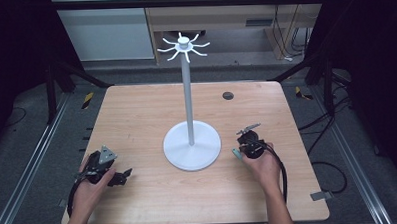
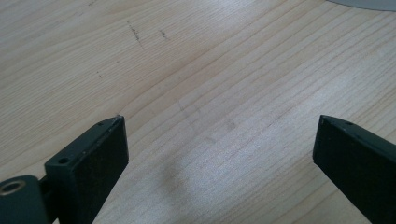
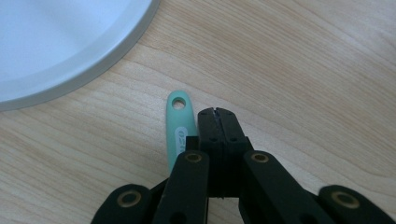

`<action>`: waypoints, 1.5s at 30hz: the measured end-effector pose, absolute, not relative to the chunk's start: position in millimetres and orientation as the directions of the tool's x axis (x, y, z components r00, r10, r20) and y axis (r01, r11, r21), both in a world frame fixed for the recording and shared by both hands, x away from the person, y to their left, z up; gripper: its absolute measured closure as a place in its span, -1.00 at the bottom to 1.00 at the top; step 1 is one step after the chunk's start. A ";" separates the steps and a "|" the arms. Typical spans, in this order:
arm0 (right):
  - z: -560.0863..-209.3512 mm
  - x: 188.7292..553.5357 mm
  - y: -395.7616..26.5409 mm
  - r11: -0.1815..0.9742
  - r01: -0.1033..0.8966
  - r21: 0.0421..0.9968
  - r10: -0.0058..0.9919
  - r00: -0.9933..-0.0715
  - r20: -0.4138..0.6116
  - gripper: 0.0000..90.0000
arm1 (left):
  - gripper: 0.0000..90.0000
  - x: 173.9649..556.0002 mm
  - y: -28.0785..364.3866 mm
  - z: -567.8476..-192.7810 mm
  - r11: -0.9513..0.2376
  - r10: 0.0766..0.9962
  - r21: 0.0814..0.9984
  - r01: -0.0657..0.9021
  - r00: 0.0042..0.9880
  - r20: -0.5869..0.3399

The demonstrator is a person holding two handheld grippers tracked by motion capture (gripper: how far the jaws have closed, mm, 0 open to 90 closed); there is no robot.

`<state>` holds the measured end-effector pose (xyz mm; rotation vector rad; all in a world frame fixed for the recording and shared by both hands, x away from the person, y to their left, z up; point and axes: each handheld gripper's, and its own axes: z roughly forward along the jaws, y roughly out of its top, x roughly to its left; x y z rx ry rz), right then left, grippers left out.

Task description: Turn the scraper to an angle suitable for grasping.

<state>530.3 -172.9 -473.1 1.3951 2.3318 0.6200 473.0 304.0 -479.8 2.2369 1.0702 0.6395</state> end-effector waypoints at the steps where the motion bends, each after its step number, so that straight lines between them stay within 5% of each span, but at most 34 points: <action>1: -474.9 530.1 -174.1 0.411 0.742 0.530 0.892 -0.448 -0.063 1.00 | -0.93 473.0 303.8 -479.9 -0.515 0.808 0.671 0.533 0.564 0.171; 16: -477.5 521.7 -168.7 0.444 0.737 0.509 0.840 -0.541 0.050 1.00 | -0.93 472.6 299.8 -481.1 -0.529 0.798 0.663 0.529 0.577 0.175; 23: -470.5 513.9 -163.8 0.468 0.708 0.529 0.826 -0.563 0.023 0.98 | -0.93 472.6 300.3 -481.4 -0.533 0.798 0.657 0.533 0.575 0.181; 42: -453.3 520.4 -142.9 0.596 0.693 0.406 0.766 -0.643 -0.027 0.24 | -0.93 472.9 299.8 -482.2 -0.530 0.799 0.670 0.520 0.571 0.189; 45: -452.8 523.3 -143.3 0.600 0.696 0.395 0.765 -0.644 -0.028 0.27 | -0.93 473.2 300.0 -481.7 -0.527 0.802 0.671 0.522 0.568 0.187</action>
